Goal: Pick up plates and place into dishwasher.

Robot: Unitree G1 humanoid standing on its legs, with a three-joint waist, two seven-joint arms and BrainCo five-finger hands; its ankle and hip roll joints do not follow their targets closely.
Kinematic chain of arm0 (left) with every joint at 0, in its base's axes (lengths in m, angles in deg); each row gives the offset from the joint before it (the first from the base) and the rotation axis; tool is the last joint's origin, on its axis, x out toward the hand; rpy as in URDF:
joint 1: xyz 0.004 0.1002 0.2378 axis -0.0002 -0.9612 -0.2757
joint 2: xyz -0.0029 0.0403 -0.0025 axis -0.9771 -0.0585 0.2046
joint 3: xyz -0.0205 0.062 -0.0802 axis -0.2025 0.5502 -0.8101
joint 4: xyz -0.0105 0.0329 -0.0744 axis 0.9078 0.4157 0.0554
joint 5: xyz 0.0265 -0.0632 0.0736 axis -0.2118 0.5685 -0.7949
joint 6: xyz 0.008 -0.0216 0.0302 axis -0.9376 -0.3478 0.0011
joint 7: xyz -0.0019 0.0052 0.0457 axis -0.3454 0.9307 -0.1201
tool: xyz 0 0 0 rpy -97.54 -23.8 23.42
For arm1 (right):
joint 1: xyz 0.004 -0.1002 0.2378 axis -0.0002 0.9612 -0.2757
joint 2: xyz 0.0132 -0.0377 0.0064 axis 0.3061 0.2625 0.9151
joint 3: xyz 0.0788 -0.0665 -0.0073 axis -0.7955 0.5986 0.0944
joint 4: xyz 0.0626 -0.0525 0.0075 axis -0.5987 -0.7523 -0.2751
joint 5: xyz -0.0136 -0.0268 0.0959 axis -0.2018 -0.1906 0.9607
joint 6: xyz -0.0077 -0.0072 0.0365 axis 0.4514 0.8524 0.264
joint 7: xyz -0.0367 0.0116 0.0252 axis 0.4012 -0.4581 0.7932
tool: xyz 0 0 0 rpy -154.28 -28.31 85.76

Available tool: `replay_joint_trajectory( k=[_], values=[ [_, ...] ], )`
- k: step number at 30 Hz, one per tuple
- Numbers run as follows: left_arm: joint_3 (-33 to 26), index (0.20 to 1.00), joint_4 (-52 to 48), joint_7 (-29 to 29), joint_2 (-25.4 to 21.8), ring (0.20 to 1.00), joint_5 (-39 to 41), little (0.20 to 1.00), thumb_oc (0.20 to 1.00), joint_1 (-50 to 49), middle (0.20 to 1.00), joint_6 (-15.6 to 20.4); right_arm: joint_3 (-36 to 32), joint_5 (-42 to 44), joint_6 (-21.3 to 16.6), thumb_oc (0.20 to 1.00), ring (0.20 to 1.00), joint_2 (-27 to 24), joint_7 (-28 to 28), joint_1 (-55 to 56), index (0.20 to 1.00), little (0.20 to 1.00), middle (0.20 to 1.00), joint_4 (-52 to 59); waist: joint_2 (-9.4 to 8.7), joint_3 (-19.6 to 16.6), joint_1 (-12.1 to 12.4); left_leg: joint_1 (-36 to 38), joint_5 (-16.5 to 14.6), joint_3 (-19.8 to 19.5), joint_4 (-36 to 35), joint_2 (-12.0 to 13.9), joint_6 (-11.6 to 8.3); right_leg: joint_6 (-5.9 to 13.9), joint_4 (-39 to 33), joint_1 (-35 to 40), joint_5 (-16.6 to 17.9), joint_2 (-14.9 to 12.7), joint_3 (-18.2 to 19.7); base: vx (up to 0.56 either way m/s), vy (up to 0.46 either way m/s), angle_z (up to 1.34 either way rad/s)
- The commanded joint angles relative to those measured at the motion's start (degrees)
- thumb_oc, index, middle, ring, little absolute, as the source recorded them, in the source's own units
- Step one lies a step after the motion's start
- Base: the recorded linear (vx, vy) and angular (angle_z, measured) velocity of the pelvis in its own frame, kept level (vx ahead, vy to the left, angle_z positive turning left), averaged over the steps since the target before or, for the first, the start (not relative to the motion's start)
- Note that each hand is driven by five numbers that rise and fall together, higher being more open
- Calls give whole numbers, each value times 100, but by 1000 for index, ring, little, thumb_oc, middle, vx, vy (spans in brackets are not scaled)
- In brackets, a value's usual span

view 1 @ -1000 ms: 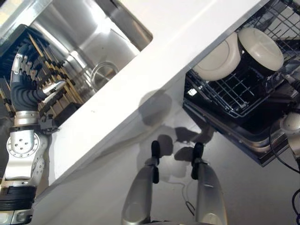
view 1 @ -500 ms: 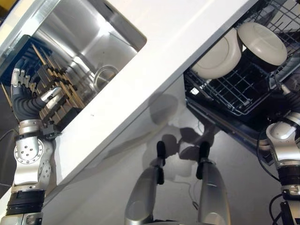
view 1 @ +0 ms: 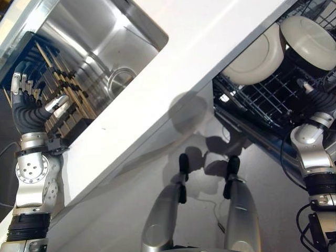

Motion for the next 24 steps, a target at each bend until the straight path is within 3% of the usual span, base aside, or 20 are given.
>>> replay_joint_trajectory(
  k=[1, 7, 12, 18, 24],
  values=[
    [1144, 1000, 139, -20, 636, 1000, -206, 1000, 1000, -190, 1000, 14, -40, 75, -88, 1000, 1000, -283, 401, -369, 1000, 1000, 1000, -93, -336, 266, -52, -646, -362, -92, 897, 124, 98, 244, -1340, 281, 636, -31, -214, 28, -19, 6],
    [1307, 1000, 189, 103, 696, 1000, -373, 1000, 1000, -204, 1000, 137, -166, 618, -74, 1000, 1000, -37, 1308, -230, 1000, 1000, 1000, -514, -324, 266, -18, -880, -311, -133, 847, 104, 131, 234, -1323, 49, 679, -1, -218, 25, -14, 3],
    [1437, 1000, 209, 184, 752, 1000, -414, 1000, 1000, -156, 1000, 169, -230, 883, -182, 1000, 1000, 129, 1592, -317, 1000, 1000, 1000, -747, -230, 266, 8, -1030, -293, -136, 855, 71, 143, 235, -1258, -138, 677, -31, -188, 0, 0, 0],
    [1581, 1000, 145, 237, 813, 1000, -438, 1000, 1000, -89, 1000, 129, -87, 1179, -160, 1000, 1000, 120, 1079, -701, 1000, 1000, 1000, -846, -103, 266, 53, -1268, -260, -138, 926, 15, 152, 230, -1203, -390, 689, -78, -135, 0, 0, 0],
    [1689, 1000, 58, 278, 835, 1000, -514, 1000, 1000, -25, 1000, 62, 334, 1506, -293, 1000, 1000, 185, -108, -1089, 1000, 1000, 1000, -952, -53, 266, 150, -1475, -176, -186, 886, -21, 159, 212, -1133, -634, 697, -107, -137, 0, 0, 0]
  ],
)
